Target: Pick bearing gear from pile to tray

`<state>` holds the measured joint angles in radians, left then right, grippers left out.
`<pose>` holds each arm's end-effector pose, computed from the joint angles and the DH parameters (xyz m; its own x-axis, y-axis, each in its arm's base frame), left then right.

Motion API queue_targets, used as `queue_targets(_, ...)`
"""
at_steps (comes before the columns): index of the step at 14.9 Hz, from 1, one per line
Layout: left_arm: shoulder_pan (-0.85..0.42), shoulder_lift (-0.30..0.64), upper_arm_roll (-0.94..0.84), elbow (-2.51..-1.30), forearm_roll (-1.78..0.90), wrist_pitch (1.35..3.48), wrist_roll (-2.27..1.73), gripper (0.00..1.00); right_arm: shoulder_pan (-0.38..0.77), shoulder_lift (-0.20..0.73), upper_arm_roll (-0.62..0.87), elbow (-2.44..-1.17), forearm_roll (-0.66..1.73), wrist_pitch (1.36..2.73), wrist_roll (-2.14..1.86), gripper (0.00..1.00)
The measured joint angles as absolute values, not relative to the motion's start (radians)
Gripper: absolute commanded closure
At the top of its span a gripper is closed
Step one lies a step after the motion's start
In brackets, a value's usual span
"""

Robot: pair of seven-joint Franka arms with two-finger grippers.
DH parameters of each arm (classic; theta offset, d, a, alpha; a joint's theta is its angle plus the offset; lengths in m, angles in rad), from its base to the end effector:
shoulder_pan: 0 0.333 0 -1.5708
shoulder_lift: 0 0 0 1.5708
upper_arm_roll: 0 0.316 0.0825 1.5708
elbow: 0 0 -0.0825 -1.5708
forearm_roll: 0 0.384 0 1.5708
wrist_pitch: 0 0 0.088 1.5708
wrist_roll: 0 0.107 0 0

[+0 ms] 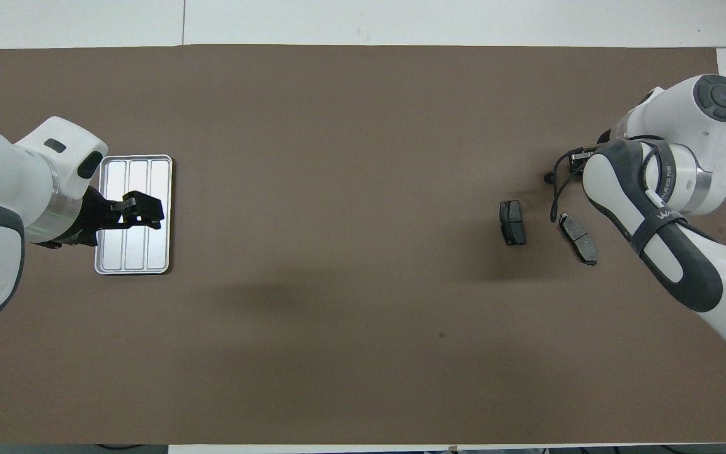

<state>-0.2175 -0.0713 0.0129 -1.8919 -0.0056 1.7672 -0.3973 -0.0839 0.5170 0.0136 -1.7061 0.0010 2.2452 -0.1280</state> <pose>0.5232 -0.1089 0.5275 0.9799 0.1928 -0.0517 0.1923 -0.9812 -0.0148 0.6718 -0.0482 0.2944 0.9982 0.0551 0.0229 0.0553 -0.9985 -0.0046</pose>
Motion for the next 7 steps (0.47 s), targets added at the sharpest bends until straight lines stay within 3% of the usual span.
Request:
queue_targets(3, -0.217, -0.071, 0.013, -1.893, -0.006, 1.768, -0.398, 0.00, -0.068, 0.490, 0.025, -1.632, 0.003, 2.166, -0.101, 1.00)
queue_targets(7, -0.218, -0.071, 0.014, -1.895, -0.006, 1.775, -0.408, 0.00, 0.061, 0.426, 0.033, -1.443, 0.003, 1.884, 0.113, 1.00)
